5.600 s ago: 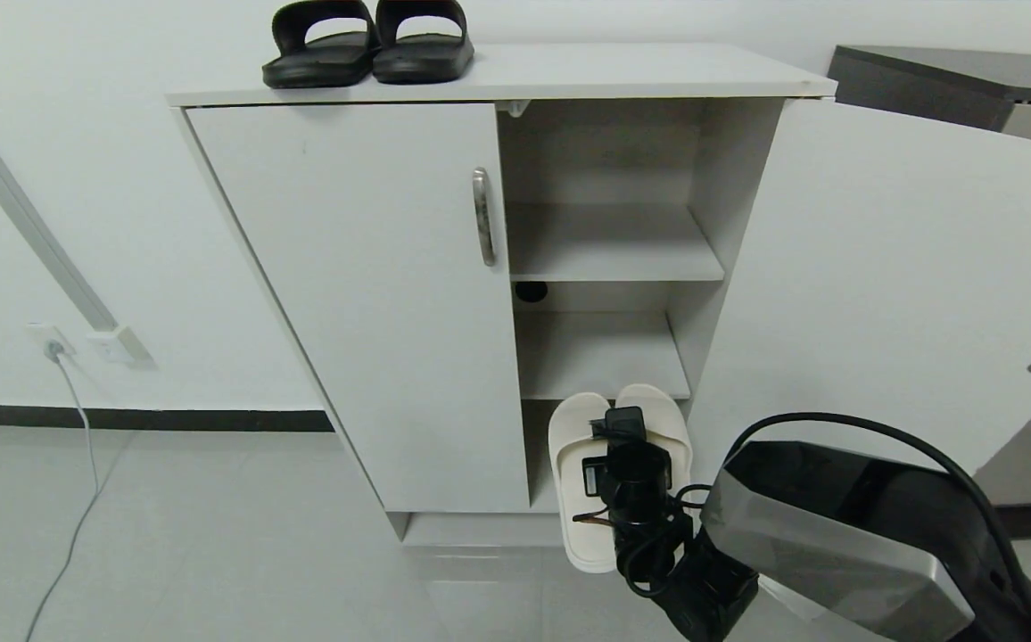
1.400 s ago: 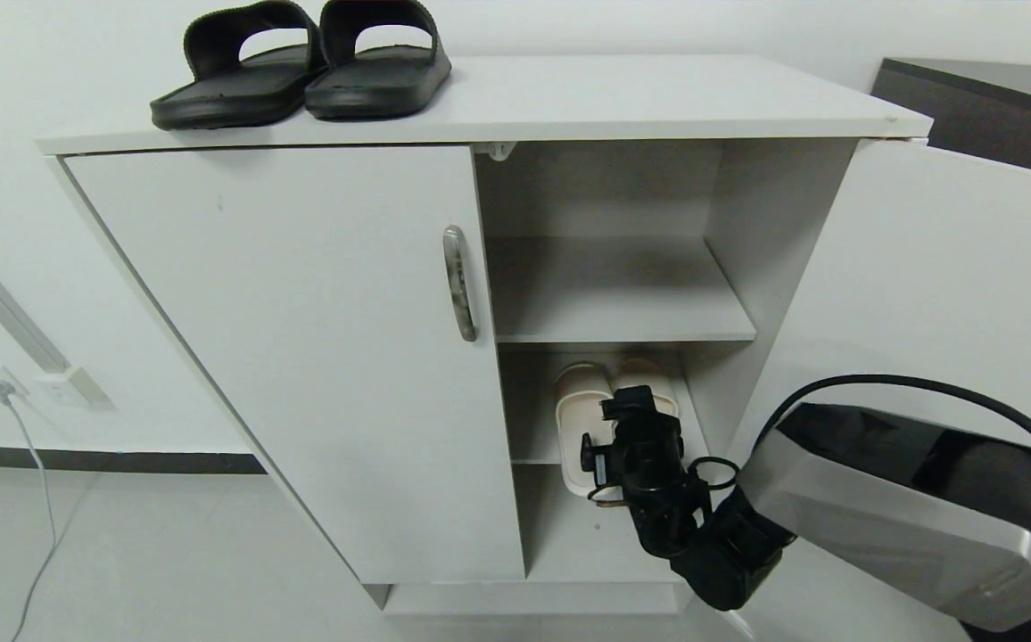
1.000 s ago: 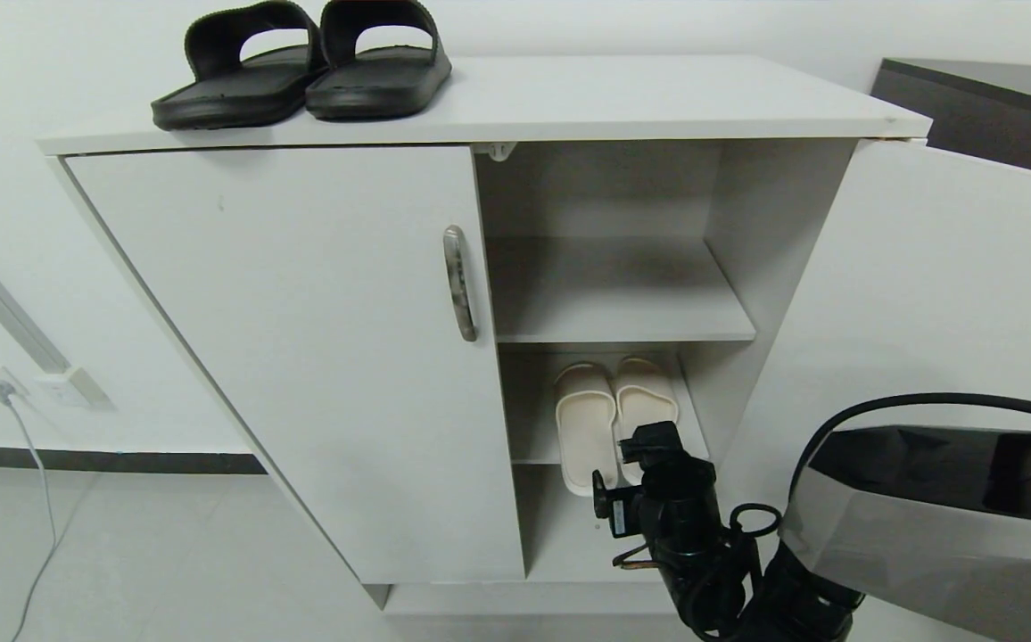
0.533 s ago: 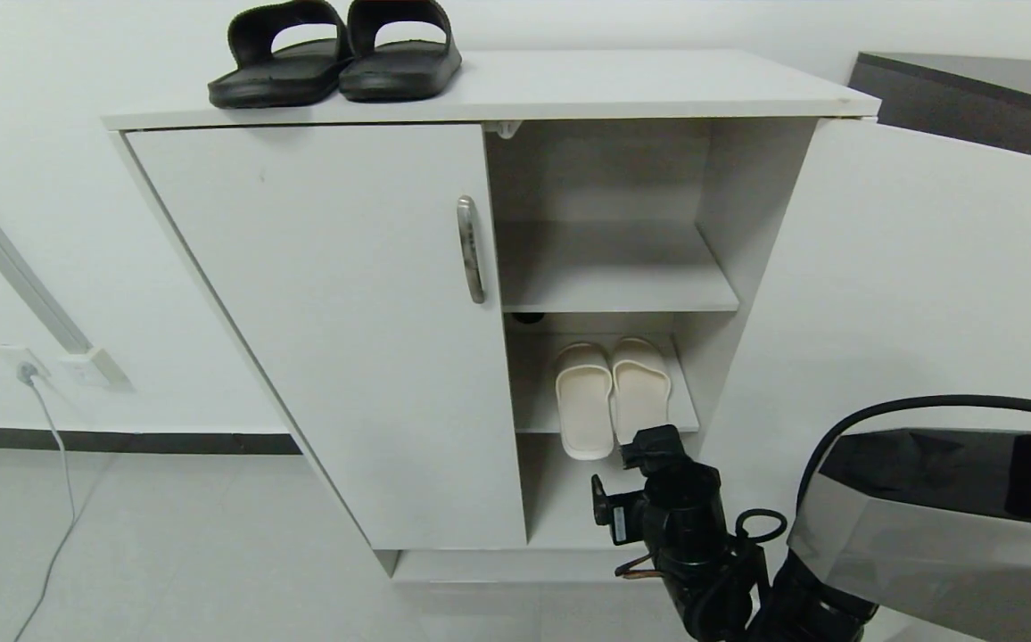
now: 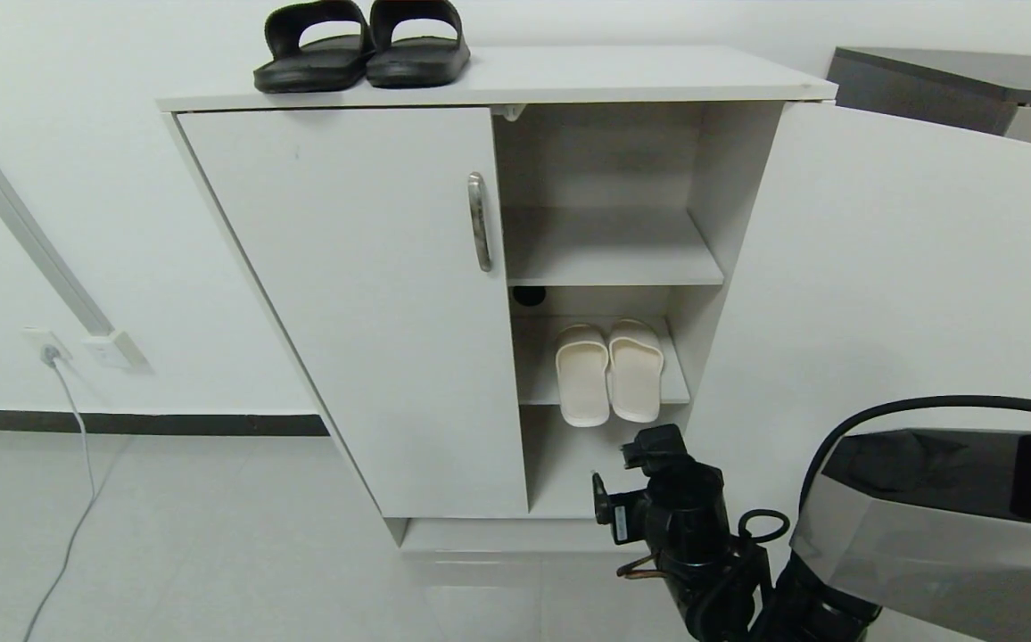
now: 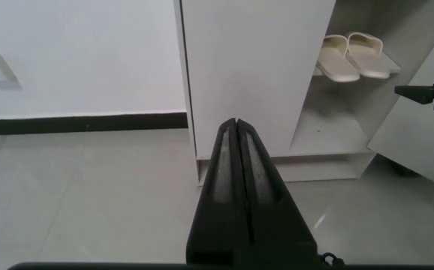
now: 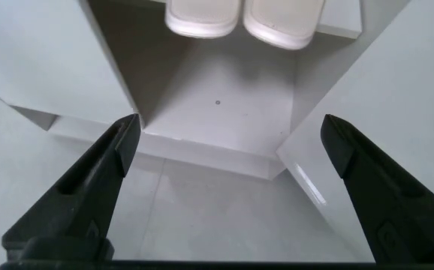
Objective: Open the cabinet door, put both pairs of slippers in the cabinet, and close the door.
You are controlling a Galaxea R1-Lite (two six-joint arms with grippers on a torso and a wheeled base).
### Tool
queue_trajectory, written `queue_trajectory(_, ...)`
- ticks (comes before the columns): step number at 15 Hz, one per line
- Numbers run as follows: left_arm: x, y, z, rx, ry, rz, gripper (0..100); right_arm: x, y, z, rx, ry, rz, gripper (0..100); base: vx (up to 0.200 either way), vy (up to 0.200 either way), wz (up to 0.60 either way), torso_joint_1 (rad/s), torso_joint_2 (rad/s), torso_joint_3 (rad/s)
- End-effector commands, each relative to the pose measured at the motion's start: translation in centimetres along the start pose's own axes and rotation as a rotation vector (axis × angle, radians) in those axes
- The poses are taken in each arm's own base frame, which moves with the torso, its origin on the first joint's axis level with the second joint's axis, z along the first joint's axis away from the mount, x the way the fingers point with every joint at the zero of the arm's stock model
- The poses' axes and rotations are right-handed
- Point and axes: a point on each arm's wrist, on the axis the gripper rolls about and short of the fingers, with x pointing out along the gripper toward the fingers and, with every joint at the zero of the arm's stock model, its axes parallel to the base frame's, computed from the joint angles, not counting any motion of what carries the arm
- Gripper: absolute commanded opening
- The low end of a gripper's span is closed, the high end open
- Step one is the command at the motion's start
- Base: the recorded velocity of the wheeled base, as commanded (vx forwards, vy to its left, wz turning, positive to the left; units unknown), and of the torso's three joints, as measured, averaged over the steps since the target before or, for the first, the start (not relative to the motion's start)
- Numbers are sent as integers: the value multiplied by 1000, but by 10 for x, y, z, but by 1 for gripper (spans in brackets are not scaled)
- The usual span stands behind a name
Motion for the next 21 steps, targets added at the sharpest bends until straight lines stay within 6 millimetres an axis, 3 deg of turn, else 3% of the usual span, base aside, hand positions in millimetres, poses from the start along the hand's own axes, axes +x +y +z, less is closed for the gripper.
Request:
queue_trajectory(1,0,0,0,0,2,0,0,0,0,-1,-1,2,1,100,0,0,0,0,0,0)
queue_trajectory(10,0,0,0,0,2,0,0,0,1,-1,-3,2,3,100,0,0,0,0,0,0)
queue_trajectory(21,0,0,0,0,2,4,0,-1,1,-1,-5,2,1,100,0,0,0,2,2,156)
